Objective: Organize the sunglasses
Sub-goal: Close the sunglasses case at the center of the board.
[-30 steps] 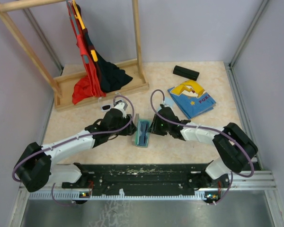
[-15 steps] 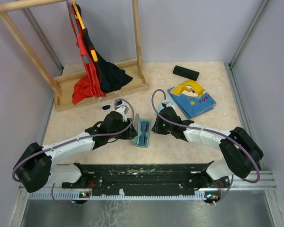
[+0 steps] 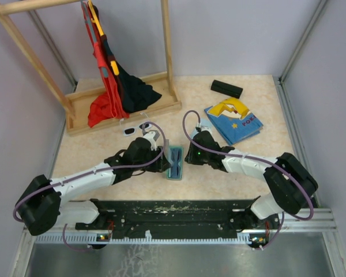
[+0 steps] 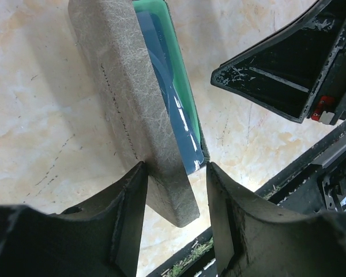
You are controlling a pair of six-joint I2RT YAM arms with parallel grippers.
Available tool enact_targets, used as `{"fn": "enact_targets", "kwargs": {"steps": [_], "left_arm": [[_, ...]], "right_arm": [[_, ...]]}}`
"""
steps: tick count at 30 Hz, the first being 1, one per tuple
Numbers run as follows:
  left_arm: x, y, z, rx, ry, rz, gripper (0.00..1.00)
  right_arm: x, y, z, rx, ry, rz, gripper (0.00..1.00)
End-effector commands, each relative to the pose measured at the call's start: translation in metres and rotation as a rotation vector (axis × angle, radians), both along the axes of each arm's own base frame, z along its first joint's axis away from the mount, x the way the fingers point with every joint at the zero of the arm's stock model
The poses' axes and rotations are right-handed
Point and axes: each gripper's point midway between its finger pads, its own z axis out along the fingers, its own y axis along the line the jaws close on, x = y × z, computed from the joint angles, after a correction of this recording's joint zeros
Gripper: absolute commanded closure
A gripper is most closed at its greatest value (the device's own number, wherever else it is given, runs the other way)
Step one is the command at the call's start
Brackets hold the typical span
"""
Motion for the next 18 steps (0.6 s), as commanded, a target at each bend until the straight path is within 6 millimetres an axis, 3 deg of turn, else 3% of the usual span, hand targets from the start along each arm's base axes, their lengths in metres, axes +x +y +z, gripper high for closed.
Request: {"fn": "enact_targets", "kwargs": {"steps": [1,10,13,18], "left_arm": [[0.0,-0.008,0.019,-0.047,-0.033,-0.018,0.48],[0.024,0.015,0.049,-0.012,-0.161,0.092,0.43],[0.032,0.018,0.054,-0.012,-0.184,0.1,0.44],[0.04,0.021,0.046,-0.02,-0.162,0.097,0.49]], "right_arm": [[0.009,0.002,0.006,0.008,-0.049,-0.013,0.75],[0.015,-0.005,-0.002,-0.046,-0.056,-0.035,0.76],[0.014,-0.001,-0.007,-0.047,-0.042,-0.012,0.81],[0.011,0.006,-0.012,-0.023,-0.02,0.013,0.89]]}}
